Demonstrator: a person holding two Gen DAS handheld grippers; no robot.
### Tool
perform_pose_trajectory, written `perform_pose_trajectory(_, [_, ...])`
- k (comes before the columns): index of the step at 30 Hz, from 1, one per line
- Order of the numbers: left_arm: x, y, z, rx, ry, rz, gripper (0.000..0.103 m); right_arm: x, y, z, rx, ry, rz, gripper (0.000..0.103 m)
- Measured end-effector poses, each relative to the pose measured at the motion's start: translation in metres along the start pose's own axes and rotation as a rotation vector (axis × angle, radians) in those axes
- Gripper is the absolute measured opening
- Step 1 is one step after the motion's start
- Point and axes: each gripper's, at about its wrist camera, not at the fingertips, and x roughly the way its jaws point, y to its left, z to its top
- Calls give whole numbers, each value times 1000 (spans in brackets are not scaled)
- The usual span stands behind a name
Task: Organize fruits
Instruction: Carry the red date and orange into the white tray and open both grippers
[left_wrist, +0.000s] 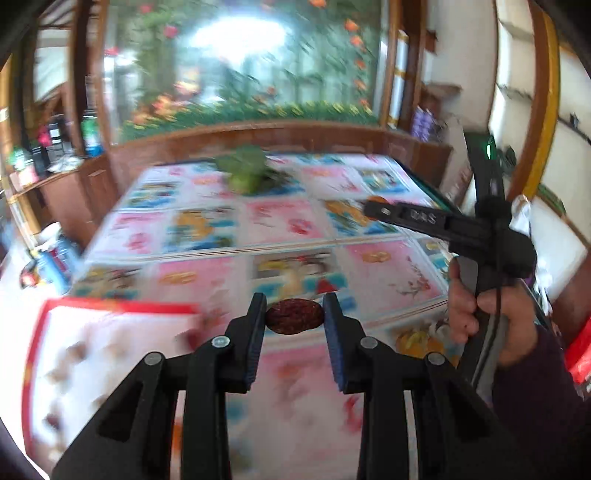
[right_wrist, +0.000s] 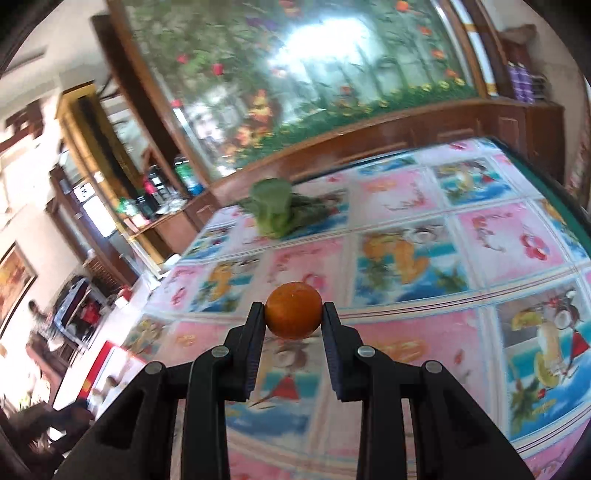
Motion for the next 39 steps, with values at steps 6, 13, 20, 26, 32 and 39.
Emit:
perform_pose_trajectory(6, [-67, 110, -42, -182, -13, 207, 33, 22, 66, -31, -43, 107, 142, 29])
perform_pose_trajectory(13, [-56, 165, -71, -267, 62, 355, 33, 65, 163, -54, -195, 221, 208, 29])
perform_pose_trajectory(20, [-26, 175, -88, -303, 108, 314, 33, 109, 206, -75, -281, 313, 133, 29])
perform_pose_trajectory(26, [-12, 187, -94, -312, 147, 310, 33, 138, 208, -91, -260, 397, 53, 29])
perform_pose_trajectory(32, [-6, 188, -94, -302, 146, 311, 33, 144, 211, -98, -265, 410, 35, 29])
perform_pose_trajectory(39, [0, 193, -95, -300, 151, 315, 33, 143, 217, -102, -288, 385, 23, 29])
